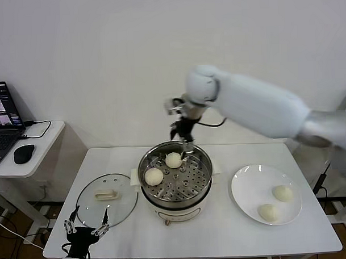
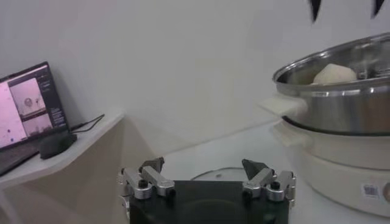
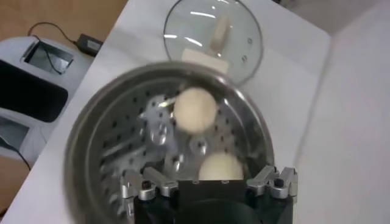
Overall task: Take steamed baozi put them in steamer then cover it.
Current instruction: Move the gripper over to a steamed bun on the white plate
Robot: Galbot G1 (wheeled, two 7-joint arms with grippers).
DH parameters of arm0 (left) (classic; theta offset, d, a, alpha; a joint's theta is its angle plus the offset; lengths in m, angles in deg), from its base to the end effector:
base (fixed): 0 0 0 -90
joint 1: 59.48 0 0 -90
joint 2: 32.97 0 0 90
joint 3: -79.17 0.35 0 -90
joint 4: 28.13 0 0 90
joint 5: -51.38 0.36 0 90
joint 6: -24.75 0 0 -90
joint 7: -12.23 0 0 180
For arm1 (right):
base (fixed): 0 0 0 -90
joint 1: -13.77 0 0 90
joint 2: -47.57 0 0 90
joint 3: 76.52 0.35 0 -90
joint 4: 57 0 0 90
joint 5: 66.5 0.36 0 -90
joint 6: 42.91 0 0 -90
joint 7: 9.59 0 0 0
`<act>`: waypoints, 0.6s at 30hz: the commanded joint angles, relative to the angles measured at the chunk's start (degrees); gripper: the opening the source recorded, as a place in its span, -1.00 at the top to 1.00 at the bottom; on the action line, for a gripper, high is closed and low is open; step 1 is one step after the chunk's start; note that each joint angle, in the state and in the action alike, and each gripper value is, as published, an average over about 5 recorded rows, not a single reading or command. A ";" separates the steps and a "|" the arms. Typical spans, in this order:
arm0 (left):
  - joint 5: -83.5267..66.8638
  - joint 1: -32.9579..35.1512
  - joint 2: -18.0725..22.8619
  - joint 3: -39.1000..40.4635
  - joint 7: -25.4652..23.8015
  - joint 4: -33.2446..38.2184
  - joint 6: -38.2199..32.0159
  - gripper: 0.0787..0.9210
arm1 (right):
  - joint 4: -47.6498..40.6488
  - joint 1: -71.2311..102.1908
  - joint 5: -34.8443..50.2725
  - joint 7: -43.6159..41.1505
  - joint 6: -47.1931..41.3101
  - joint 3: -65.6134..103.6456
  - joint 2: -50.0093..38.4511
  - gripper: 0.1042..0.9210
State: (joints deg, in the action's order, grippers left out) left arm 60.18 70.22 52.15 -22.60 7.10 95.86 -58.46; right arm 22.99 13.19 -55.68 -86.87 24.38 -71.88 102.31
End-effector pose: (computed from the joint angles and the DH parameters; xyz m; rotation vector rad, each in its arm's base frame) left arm 0.1335 0.0733 -0.2967 0.0562 -2.8715 -0.4771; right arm 0.5406 0.0504 0.0342 1.5878 -1.3438 1.4912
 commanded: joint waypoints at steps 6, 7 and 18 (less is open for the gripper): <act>-0.76 1.93 0.32 0.33 -0.04 0.17 0.18 -0.77 | 12.98 8.49 -9.36 -1.21 5.66 3.40 -29.17 -0.76; -0.75 2.09 0.42 0.38 -0.05 0.10 0.19 -0.77 | 12.90 10.96 -11.08 -1.19 6.23 4.71 -29.84 -0.76; -0.53 4.21 0.68 0.14 -0.35 -0.40 0.17 -0.77 | 11.47 36.85 -22.37 -0.06 8.64 21.43 -30.65 -0.76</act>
State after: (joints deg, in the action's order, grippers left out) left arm 59.78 73.30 52.94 -21.98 6.81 95.60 -58.31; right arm 33.14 33.77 -70.02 -87.14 31.06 -60.14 77.57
